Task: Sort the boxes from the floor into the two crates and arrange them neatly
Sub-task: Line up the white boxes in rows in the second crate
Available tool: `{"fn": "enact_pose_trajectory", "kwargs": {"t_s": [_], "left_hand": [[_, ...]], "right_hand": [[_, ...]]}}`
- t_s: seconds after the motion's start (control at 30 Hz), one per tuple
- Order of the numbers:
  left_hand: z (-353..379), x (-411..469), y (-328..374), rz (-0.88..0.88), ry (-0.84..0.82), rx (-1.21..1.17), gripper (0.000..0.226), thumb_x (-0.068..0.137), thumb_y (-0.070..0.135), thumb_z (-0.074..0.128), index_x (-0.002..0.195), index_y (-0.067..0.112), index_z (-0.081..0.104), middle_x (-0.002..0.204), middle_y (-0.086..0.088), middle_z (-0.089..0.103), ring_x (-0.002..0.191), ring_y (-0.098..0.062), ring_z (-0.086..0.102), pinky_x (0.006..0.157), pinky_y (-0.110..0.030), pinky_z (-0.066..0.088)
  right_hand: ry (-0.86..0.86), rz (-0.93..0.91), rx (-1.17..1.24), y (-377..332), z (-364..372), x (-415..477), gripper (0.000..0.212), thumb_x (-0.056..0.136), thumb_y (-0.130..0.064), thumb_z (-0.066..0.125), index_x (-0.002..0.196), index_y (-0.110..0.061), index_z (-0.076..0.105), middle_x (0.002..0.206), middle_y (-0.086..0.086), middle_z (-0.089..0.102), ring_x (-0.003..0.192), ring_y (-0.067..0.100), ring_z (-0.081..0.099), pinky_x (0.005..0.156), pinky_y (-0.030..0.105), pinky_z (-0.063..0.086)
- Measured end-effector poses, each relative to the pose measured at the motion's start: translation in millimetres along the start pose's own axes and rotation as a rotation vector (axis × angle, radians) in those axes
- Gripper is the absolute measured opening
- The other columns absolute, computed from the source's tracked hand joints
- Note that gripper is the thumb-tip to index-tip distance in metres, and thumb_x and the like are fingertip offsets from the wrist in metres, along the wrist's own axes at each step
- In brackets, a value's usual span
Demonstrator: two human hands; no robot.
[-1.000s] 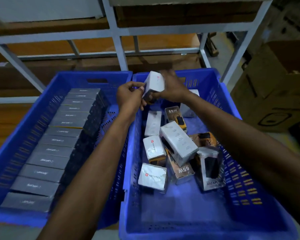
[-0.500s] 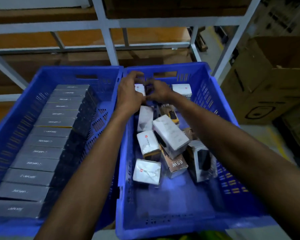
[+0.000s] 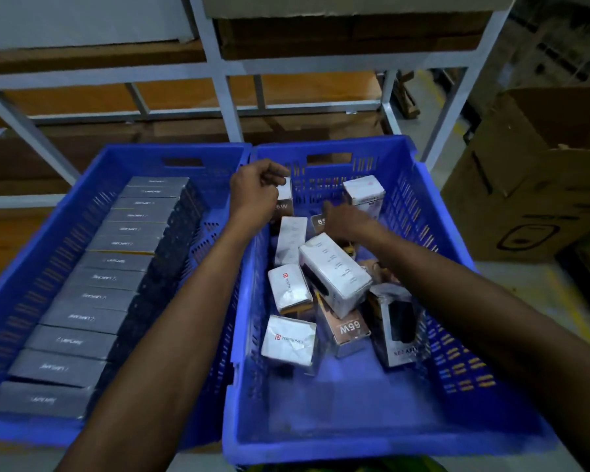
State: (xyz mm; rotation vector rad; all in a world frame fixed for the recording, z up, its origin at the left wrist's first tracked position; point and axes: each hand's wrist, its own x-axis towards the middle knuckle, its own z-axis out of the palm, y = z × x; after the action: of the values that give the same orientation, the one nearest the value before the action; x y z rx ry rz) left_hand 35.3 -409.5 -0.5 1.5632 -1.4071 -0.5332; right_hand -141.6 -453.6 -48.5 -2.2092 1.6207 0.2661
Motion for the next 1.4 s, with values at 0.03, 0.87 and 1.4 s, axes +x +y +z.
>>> {"fn": "enact_pose_trajectory", "kwargs": {"t_s": [0.03,0.87,1.4], "left_hand": [[0,-1,0,0.007,0.001,0.004,0.054,0.069,-0.019,0.038,0.091,0.014,0.075,0.08,0.003,0.07,0.081,-0.011,0.067,0.072,-0.022,0.051],[-23,-2,14,-0.129,0.464,-0.401,0.072,0.064,0.05,0.087,0.111,0.019,0.04,0.111,-0.006,0.065,0.098,-0.02,0.07,0.078,-0.05,0.06],[-23,-16,31,0.184,0.136,0.167,0.07,0.055,0.023,0.08,0.121,0.015,0.058,0.118,-0.004,0.057,0.101,-0.017,0.053,0.072,-0.025,0.038]], "right_hand": [[0.019,0.006,-0.002,-2,-5,-3,0.066,0.093,-0.044,0.065,0.142,-0.009,0.038,0.135,0.023,0.057,0.123,0.041,0.057,0.093,0.046,0.048],[-0.234,-0.057,0.591,-36,19,2,0.072,0.074,-0.052,0.087,0.124,-0.01,0.059,0.11,-0.001,0.059,0.097,0.021,0.06,0.072,0.023,0.046],[-0.565,-0.299,0.309,-13,-48,-43,0.043,0.088,-0.047,0.075,0.127,-0.028,0.07,0.116,-0.002,0.076,0.101,0.013,0.073,0.095,0.038,0.058]]}}
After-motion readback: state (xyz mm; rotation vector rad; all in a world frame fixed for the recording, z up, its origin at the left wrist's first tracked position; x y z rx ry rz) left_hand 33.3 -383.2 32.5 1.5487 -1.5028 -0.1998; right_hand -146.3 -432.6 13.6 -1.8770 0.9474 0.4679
